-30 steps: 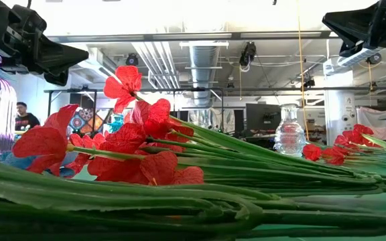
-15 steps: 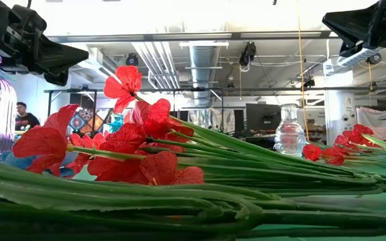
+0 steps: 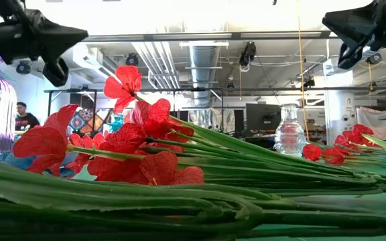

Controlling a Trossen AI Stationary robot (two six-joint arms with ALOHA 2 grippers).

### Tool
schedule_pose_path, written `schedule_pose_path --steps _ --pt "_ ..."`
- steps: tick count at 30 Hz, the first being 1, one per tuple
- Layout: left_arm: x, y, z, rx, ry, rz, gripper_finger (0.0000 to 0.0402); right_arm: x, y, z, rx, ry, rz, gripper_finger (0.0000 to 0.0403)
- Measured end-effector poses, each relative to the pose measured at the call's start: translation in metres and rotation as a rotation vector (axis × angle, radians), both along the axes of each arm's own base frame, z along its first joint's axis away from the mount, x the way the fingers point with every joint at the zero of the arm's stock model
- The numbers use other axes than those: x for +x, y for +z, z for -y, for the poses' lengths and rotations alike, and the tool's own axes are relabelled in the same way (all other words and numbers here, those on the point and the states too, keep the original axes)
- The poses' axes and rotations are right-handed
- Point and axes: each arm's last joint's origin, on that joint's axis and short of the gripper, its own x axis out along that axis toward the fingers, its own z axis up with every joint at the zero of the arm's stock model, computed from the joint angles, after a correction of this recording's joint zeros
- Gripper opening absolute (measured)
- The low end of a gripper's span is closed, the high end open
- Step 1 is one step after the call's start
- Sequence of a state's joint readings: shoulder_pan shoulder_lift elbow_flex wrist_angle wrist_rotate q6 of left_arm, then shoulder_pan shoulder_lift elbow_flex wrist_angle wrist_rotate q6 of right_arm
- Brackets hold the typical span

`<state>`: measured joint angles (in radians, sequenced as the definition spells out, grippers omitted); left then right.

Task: Sort flowers into vase by color
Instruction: Put the middle right red flowers into the purple vase

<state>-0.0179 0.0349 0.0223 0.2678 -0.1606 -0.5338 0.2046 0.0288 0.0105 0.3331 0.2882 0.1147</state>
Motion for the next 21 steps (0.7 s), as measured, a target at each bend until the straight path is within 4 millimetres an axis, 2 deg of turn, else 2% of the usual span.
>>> schedule_pose_path --steps 5,11,21 --pt "-0.002 0.007 0.0 -0.002 0.007 0.07 0.0 0.0 0.0 0.0 0.022 0.007 0.003 0.0031" --pt "-0.003 0.013 0.0 0.078 0.04 0.08 0.0 0.0 0.0 0.0 0.164 0.051 0.019 0.0031" --pt "-0.001 0.01 0.0 0.102 0.045 0.042 0.0 -0.001 0.002 0.0 0.175 0.052 0.041 0.0031"
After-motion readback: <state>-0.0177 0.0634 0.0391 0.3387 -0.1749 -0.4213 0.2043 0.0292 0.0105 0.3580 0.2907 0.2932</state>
